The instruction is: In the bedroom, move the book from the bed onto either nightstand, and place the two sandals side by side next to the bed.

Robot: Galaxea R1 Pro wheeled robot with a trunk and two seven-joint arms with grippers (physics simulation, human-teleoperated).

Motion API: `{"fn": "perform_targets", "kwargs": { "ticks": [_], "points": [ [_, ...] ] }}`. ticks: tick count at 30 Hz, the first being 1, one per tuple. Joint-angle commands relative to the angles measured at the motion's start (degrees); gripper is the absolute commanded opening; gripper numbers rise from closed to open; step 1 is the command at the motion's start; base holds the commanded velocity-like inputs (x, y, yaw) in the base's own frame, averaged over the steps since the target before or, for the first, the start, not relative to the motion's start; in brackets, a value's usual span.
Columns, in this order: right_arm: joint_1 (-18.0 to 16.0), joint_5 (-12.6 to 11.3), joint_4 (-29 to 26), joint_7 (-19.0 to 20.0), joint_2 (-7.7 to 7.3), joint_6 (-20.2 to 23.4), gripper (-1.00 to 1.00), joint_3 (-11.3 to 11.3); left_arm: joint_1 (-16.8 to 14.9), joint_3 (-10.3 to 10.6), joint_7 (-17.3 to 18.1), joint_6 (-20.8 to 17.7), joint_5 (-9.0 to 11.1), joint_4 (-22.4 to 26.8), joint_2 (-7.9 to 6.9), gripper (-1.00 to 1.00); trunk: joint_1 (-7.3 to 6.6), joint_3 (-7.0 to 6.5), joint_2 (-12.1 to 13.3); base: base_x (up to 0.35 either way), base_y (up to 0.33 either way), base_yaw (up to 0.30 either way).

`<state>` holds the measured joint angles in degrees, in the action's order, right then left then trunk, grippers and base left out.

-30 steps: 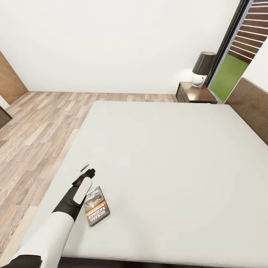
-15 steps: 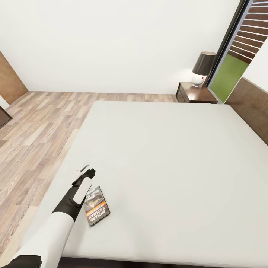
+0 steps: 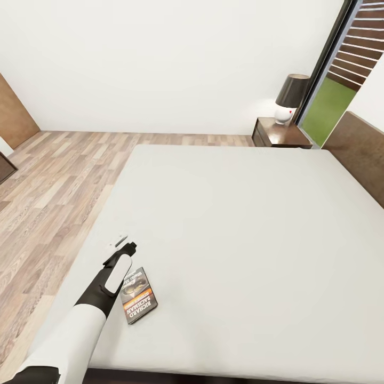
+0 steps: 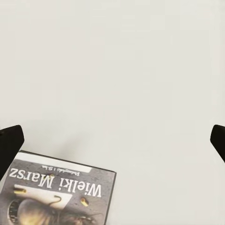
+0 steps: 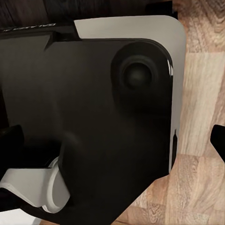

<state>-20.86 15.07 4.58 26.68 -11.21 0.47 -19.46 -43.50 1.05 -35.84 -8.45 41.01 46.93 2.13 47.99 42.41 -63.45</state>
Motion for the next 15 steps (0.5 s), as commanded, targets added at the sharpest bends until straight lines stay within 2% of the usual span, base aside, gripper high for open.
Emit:
{"fn": "perform_targets", "kwargs": {
  "ticks": [1,4,15],
  "points": [
    [-0.1,0.4,0.1,0.1,-0.04,0.1,1.00,-0.5,0.0,0.1,-0.4,-0.2,0.2,0.1,-0.02,1.00,0.00,0.04,0.0,0.000,0.000,0.000],
    [-0.1,0.4,0.1,0.2,-0.04,0.1,1.00,-0.5,0.0,0.1,-0.4,-0.2,0.3,0.1,-0.02,1.00,0.00,0.04,0.0,0.000,0.000,0.000],
    [-0.1,0.4,0.1,0.2,-0.04,0.1,1.00,-0.5,0.2,0.2,-0.4,-0.3,0.5,0.0,-0.02,1.00,2.42,2.02,-4.4,0.000,0.000,0.000]
  ]
}}
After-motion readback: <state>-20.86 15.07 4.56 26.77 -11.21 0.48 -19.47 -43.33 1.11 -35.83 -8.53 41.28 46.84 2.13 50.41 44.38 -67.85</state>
